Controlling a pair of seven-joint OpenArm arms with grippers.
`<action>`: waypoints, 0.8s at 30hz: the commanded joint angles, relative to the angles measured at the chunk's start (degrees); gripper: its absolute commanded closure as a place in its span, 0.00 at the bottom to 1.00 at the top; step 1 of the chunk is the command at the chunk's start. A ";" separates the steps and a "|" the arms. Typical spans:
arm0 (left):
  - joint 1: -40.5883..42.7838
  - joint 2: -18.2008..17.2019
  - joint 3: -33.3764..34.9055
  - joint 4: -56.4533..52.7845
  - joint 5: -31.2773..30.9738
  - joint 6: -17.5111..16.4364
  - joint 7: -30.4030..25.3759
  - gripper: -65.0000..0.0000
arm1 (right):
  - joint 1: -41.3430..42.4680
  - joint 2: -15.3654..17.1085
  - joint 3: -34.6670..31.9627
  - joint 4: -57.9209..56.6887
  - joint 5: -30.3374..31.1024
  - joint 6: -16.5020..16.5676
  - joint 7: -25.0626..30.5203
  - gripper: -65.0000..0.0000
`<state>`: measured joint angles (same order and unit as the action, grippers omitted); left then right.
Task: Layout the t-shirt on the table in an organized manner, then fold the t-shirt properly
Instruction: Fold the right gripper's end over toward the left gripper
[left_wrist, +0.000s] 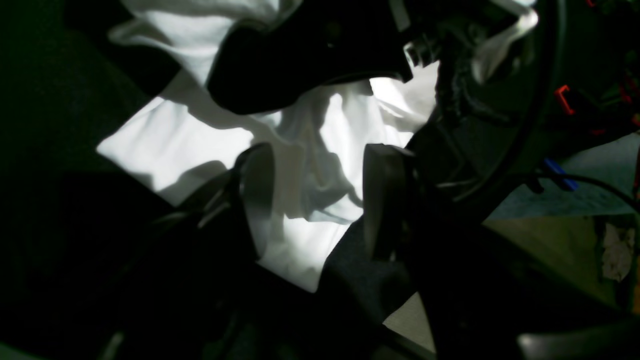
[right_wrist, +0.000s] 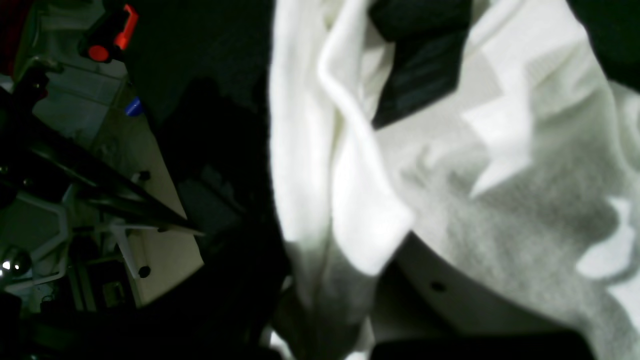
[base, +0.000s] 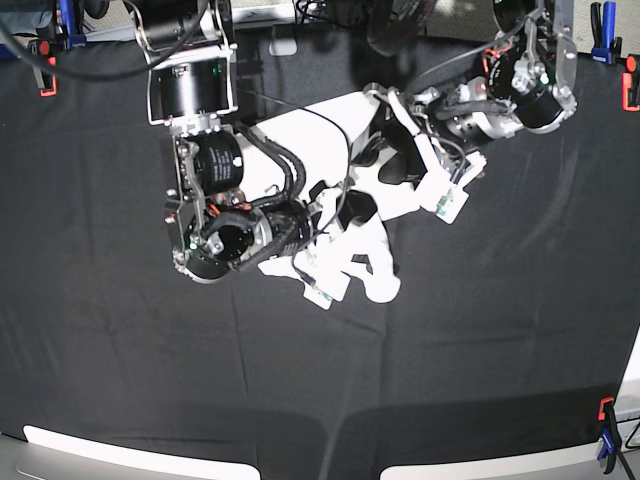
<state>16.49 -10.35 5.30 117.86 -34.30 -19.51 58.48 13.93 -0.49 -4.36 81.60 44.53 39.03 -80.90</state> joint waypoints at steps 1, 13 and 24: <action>-0.28 0.02 0.04 1.01 -1.09 -0.17 -1.11 0.59 | 1.40 -0.48 0.04 1.11 1.49 -0.04 0.90 1.00; -0.31 0.00 0.04 1.01 11.91 8.22 -7.08 0.59 | 1.40 -0.79 -1.75 1.11 1.51 -0.07 0.90 1.00; -0.31 0.00 0.04 1.01 11.80 8.20 -6.91 0.59 | -0.15 -0.79 -7.52 1.11 0.76 -0.07 0.90 0.62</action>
<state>16.64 -10.35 5.30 117.86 -21.78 -11.57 53.41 12.53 -0.80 -11.84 81.60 43.64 39.00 -80.62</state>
